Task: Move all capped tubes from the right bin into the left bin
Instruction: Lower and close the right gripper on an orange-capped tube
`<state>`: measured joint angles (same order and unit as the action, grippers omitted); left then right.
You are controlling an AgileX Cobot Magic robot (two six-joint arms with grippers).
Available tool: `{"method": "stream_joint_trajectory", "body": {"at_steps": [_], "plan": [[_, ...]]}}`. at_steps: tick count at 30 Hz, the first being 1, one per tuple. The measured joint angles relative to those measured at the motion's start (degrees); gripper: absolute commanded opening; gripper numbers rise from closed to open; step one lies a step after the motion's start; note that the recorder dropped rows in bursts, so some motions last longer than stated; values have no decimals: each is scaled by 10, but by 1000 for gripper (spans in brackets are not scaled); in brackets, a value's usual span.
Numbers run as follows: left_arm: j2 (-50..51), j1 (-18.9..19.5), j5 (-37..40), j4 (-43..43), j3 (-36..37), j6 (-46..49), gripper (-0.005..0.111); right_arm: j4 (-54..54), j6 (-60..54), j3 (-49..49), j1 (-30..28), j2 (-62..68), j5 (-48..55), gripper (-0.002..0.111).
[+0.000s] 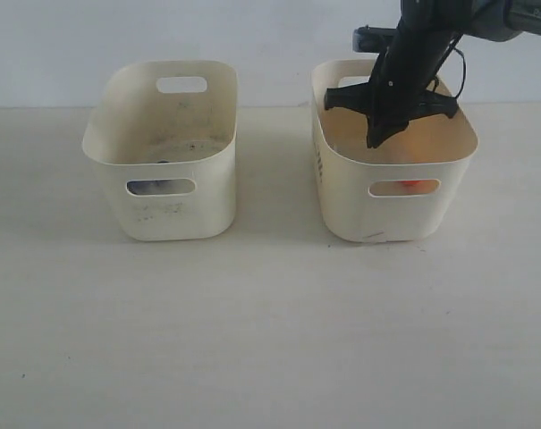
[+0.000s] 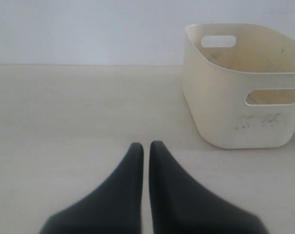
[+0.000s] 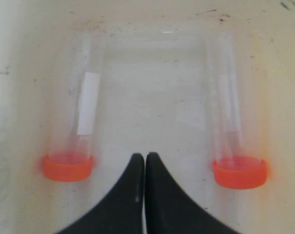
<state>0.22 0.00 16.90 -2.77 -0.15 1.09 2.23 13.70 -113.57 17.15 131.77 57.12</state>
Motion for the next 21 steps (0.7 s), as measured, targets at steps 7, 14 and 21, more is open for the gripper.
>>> {"method": "stream_joint_trajectory", "body": {"at_steps": [7, 14, 21], "plan": [[0, 0, 0, 0, 0, 0, 4, -27, 11, 0, 3, 0, -4, 0], [0, 0, 0, 0, 0, 0, 4, -34, 4, 0, 4, 0, -3, 1], [0, 0, 0, 0, 0, 0, 4, -36, -1, 0, 4, 0, -2, 54]]}}
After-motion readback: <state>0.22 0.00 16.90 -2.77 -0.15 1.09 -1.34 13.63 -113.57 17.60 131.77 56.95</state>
